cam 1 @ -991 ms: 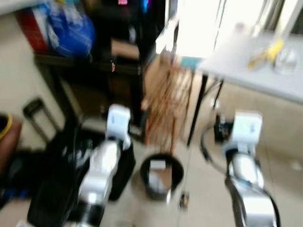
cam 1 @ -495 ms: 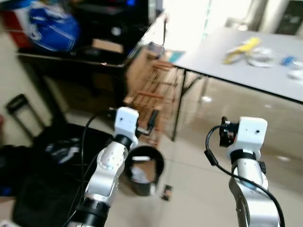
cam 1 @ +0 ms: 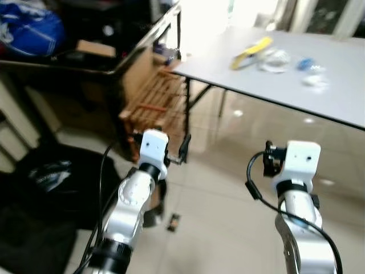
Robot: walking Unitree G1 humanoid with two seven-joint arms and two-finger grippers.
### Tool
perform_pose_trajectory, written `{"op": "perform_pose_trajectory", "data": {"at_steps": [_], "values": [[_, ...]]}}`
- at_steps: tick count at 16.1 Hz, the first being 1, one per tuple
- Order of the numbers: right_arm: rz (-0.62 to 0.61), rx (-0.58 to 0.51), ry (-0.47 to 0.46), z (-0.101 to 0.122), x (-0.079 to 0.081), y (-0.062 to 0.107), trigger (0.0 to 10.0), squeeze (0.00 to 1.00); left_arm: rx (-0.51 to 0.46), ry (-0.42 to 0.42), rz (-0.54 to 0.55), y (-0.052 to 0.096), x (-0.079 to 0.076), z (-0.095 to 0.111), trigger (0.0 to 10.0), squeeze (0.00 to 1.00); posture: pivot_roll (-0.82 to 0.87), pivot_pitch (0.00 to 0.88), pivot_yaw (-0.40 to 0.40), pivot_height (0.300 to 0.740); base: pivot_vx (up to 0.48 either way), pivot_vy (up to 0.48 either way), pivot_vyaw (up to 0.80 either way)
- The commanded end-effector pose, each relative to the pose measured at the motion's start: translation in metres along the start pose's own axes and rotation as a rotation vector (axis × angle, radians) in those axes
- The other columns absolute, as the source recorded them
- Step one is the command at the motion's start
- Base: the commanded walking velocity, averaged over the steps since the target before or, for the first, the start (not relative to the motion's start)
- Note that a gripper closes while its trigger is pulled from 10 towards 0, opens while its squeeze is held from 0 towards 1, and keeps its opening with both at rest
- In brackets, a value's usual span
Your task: Picking trash to rubbish bin
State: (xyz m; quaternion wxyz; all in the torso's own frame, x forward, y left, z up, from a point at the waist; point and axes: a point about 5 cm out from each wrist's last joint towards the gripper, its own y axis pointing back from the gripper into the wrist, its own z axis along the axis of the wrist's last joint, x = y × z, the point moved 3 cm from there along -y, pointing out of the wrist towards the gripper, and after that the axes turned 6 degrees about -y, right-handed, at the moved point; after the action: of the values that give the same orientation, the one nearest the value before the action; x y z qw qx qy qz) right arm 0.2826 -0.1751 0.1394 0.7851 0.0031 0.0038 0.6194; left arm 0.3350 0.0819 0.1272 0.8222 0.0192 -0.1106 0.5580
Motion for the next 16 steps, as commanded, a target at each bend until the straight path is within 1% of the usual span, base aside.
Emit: {"op": "perform_pose_trajectory", "data": {"at_steps": [1,8,14,16], "values": [[0.012,-0.012,-0.011,0.0044,0.0049,-0.0003,10.0,0.00,0.027,-0.001,0.020,0.0029,0.0080,-0.0061,10.0,0.00,-0.10,0.073,0.053,0.740,0.000,-0.469,0.00],[-0.002,-0.026,-0.006,0.0069,0.0023,-0.0035,10.0,0.00,0.023,-0.001,0.024,-0.0017,0.0082,-0.0053,10.0,0.00,-0.10,0.058,0.051,0.740,0.000,-0.468,0.00],[-0.011,-0.031,-0.002,0.0080,0.0002,-0.0048,10.0,0.00,0.025,-0.002,0.030,-0.0024,0.0085,-0.0067,10.0,0.00,-0.10,0.057,0.047,0.740,0.000,-0.468,0.00],[-0.015,-0.029,-0.001,0.0078,0.0000,-0.0048,10.0,0.00,0.029,0.001,0.030,-0.0030,0.0077,-0.0078,10.0,0.00,-0.10,0.057,0.047,0.740,0.000,-0.141,-0.70]]}}
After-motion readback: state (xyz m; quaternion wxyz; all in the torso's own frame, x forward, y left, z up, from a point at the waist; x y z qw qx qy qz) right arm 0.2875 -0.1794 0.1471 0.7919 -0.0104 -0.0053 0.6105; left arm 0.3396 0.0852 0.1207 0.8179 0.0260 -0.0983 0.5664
